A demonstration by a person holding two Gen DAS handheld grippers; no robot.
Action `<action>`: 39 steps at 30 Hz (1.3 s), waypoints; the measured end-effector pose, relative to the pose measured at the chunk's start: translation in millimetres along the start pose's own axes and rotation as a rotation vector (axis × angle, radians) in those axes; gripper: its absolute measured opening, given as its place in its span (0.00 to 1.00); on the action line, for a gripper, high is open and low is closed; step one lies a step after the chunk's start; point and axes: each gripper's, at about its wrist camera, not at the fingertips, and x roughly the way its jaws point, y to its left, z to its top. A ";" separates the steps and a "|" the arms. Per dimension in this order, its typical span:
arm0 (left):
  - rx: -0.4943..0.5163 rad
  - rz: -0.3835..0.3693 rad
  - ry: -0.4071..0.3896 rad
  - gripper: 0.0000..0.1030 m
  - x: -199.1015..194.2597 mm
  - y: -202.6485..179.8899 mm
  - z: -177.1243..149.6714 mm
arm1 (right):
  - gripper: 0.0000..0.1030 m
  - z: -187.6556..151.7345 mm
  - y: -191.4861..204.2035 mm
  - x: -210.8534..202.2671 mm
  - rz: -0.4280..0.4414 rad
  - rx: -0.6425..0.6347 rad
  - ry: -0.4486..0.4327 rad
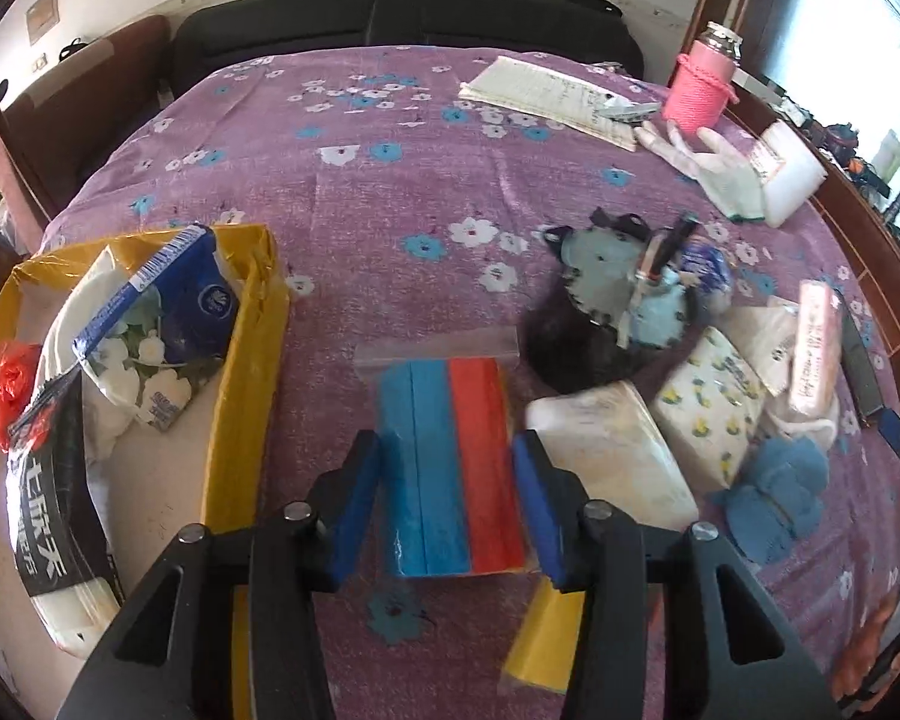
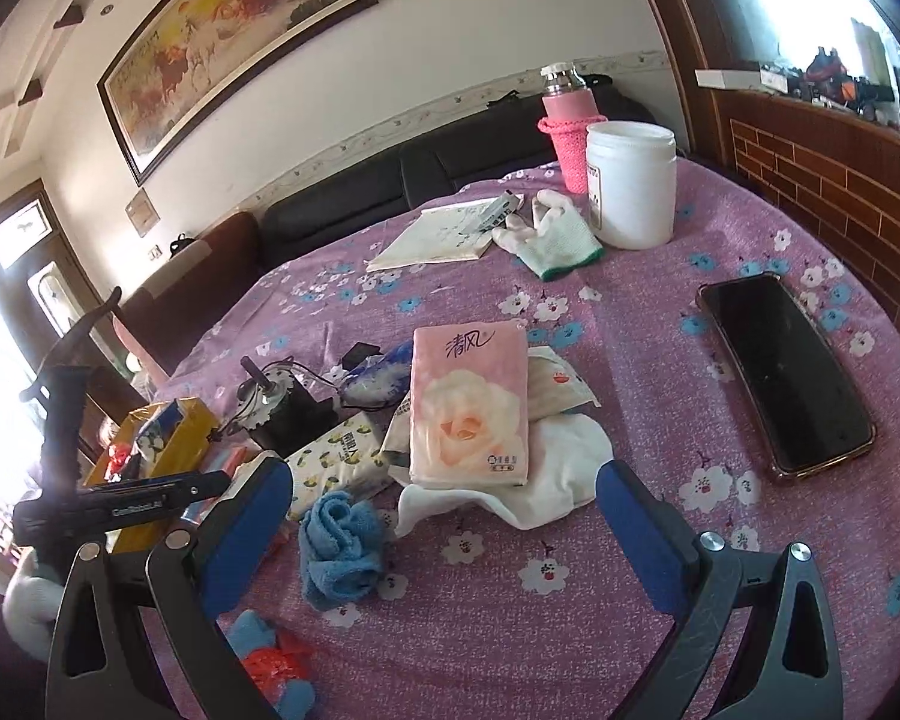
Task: Organize soft objects
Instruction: 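Lift the zip bag with the left gripper while the right gripper reaches the blue cloth with red bag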
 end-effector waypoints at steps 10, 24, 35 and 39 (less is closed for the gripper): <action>0.057 0.026 -0.008 0.48 14.6 -21.9 0.5 | 0.99 -1.0 -2.7 5.3 -0.006 0.008 0.024; 0.033 -0.112 -0.159 0.45 -74.8 -24.3 -54.8 | 0.99 -3.8 -0.2 14.9 -0.028 -0.017 0.059; 0.019 -0.194 -0.127 0.45 -84.4 -33.8 -104.5 | 0.99 -10.9 5.1 23.7 -0.075 -0.049 0.096; 0.062 -0.201 -0.122 0.45 -82.6 -47.1 -118.5 | 0.99 -12.0 5.1 25.4 -0.090 -0.051 0.101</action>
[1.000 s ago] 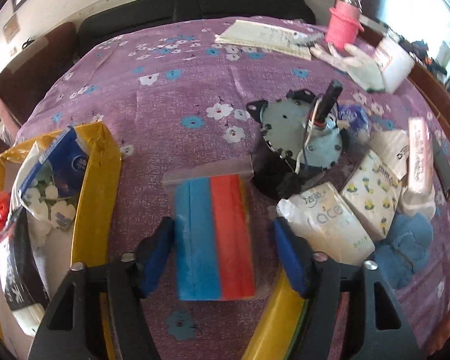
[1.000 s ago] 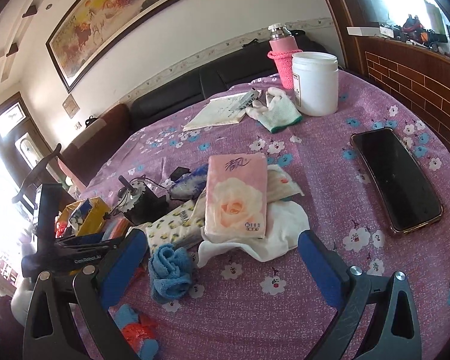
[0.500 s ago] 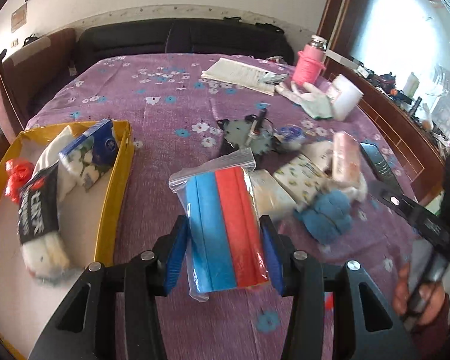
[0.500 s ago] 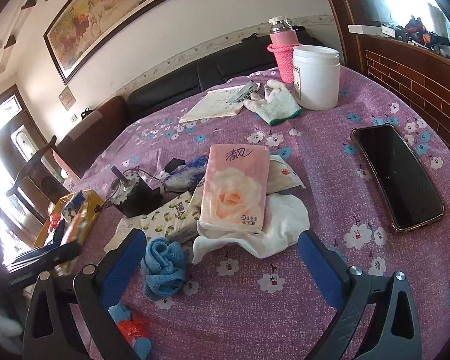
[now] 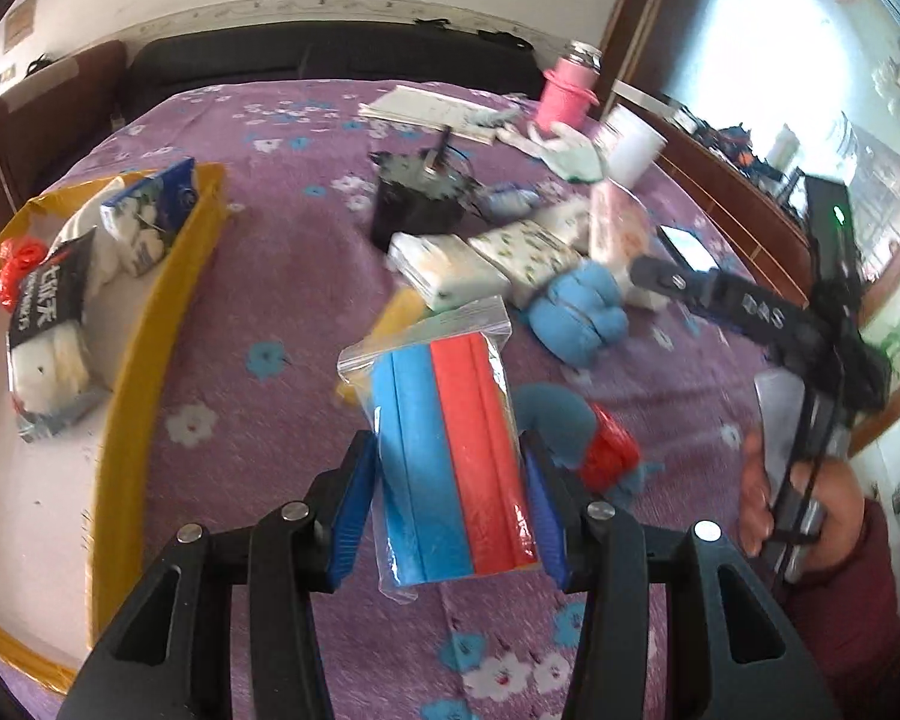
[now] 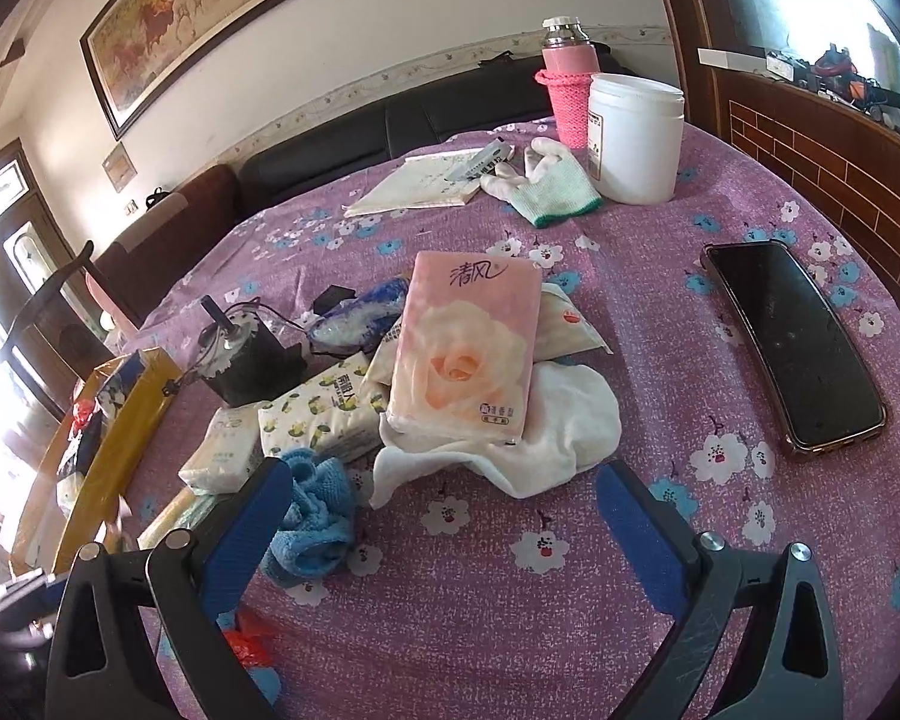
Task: Organize soft objects
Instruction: 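Lift the zip bag with the left gripper while the right gripper reaches the blue cloth with red bag, then grasp the blue cloth bundle with the right gripper while the left gripper carries the zip bag over the tray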
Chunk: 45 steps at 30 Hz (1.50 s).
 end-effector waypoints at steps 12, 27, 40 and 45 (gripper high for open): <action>-0.042 -0.057 -0.081 0.45 -42.5 24.2 -11.0 | 0.99 -20.0 31.7 -22.8 0.104 -0.071 0.071; -0.140 -0.084 -0.108 0.45 -66.7 69.8 -27.3 | 0.99 -60.6 112.7 -0.7 0.076 -0.288 0.223; -0.226 -0.040 -0.174 0.45 -101.8 116.3 -33.2 | 0.38 -66.9 133.8 6.9 -0.011 -0.378 0.235; -0.257 -0.005 -0.189 0.45 -123.0 159.6 -20.5 | 0.38 -59.4 147.3 -16.8 0.017 -0.416 0.198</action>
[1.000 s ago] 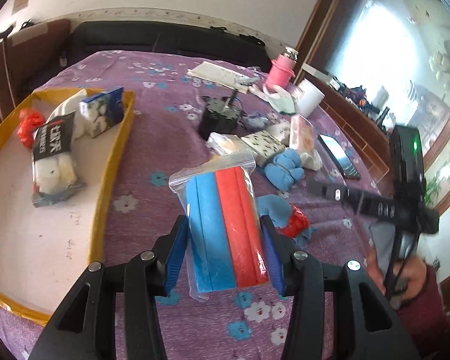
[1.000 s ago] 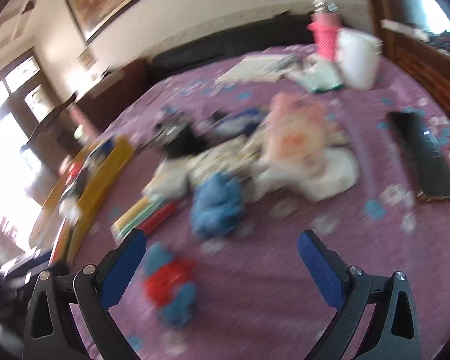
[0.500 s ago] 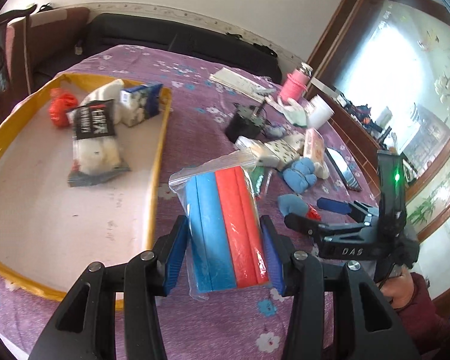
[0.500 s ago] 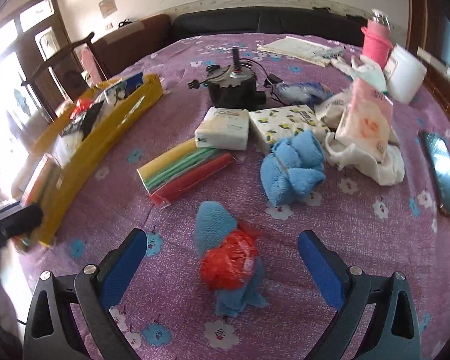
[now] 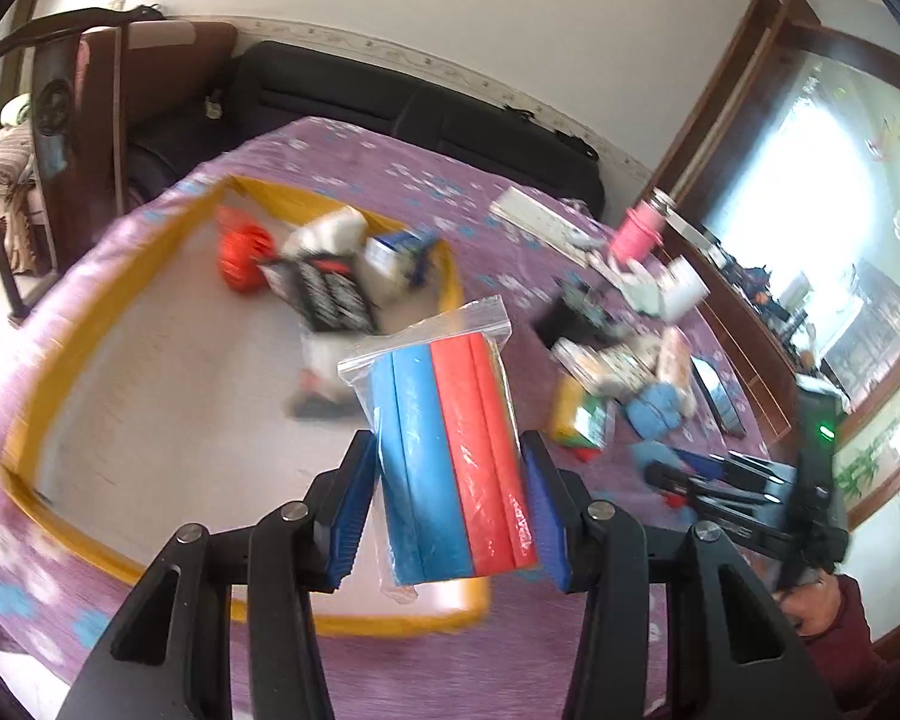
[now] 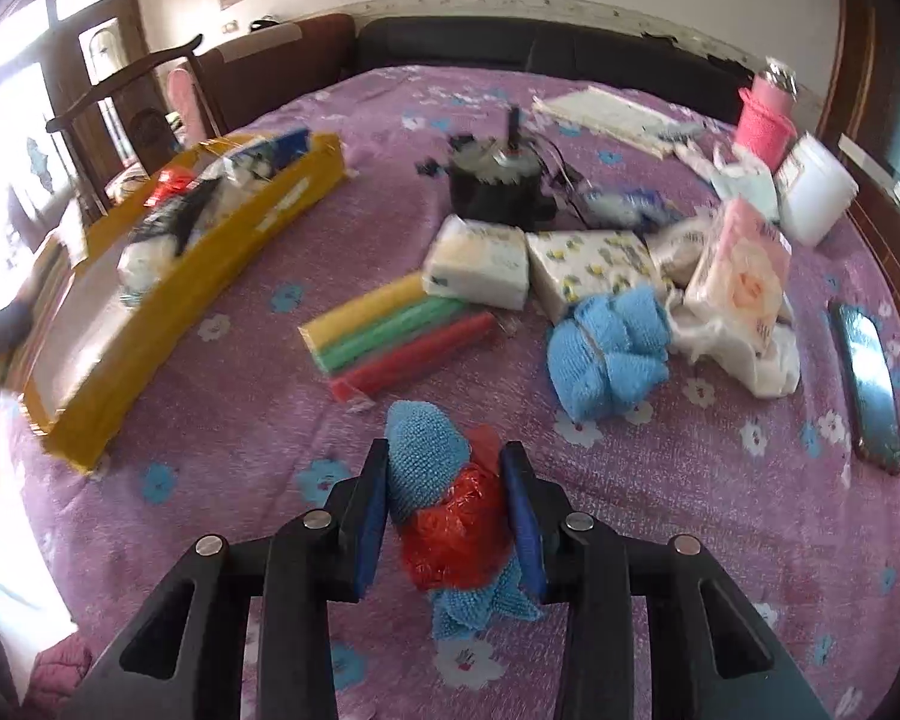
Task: Organize soft objects
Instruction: 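Grasp the blue cloth bundle with the right gripper while the left gripper carries the zip bag over the tray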
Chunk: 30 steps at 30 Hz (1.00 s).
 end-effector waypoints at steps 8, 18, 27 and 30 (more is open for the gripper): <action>0.019 0.206 0.015 0.45 -7.5 62.6 59.8 | 0.39 51.8 32.6 -31.4 0.150 -0.017 -0.090; -0.009 0.252 0.130 0.45 57.8 101.3 97.6 | 0.39 108.2 141.6 16.2 0.390 -0.128 -0.010; -0.065 0.261 0.194 0.46 110.8 128.4 117.1 | 0.39 121.6 203.0 85.9 0.420 -0.201 0.116; -0.080 0.245 0.180 0.47 114.2 130.4 119.8 | 0.40 130.2 212.0 102.5 0.402 -0.215 0.117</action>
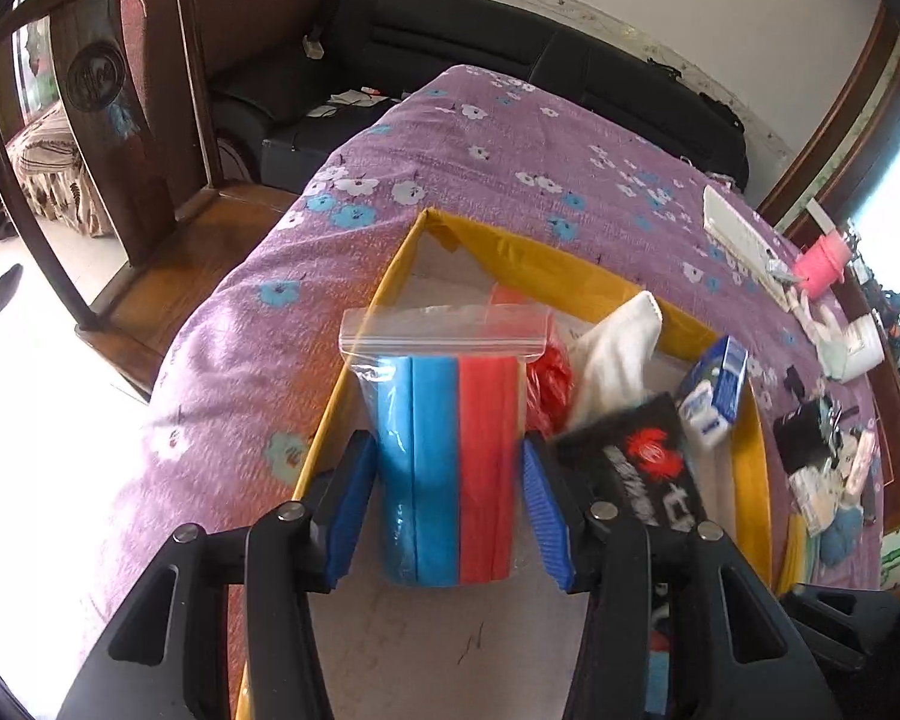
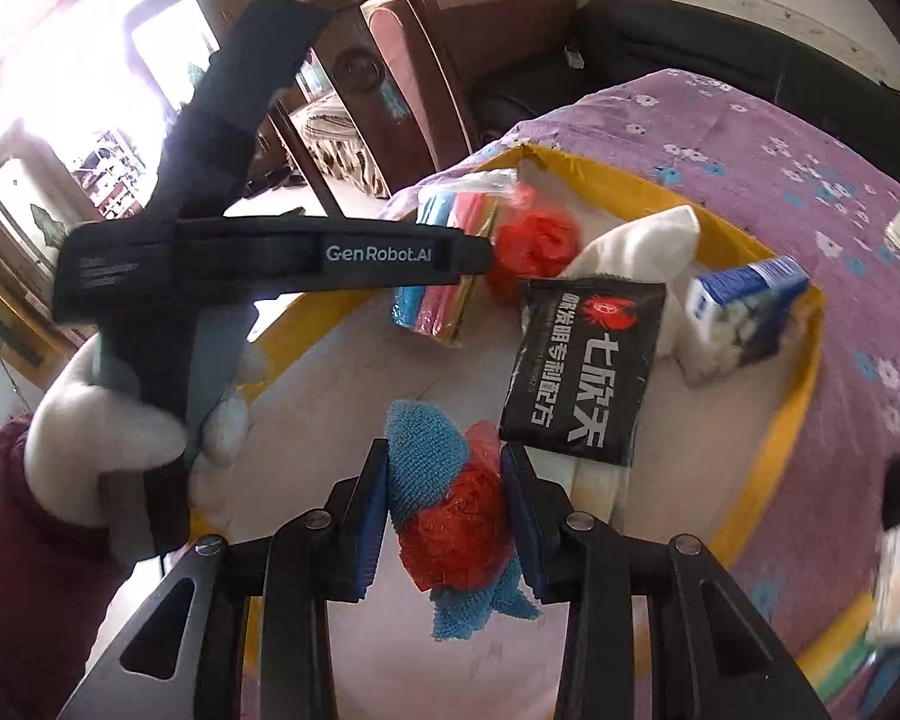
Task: Organize soft objects
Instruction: 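Grasp the blue cloth bundle with the right gripper while the left gripper carries the zip bag over the tray, then open left gripper to drop zip bag in tray while right releases blue bundle there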
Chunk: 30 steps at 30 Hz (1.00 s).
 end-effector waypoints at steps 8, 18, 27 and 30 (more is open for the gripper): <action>-0.072 -0.081 -0.088 0.67 -36.1 12.5 -1.2 | 0.39 18.9 1.7 14.6 -0.050 -0.053 -0.021; -0.146 -0.083 -0.246 0.74 -104.6 30.8 -22.1 | 0.67 29.2 2.8 18.6 -0.017 -0.065 -0.046; -0.123 -0.062 -0.326 0.76 -140.2 12.1 -60.5 | 0.96 -16.6 -15.5 -104.7 -0.192 -0.061 -0.309; -0.110 -0.060 -0.381 0.81 -148.1 -8.2 -76.4 | 0.98 -58.3 -34.6 -146.2 -0.280 0.007 -0.370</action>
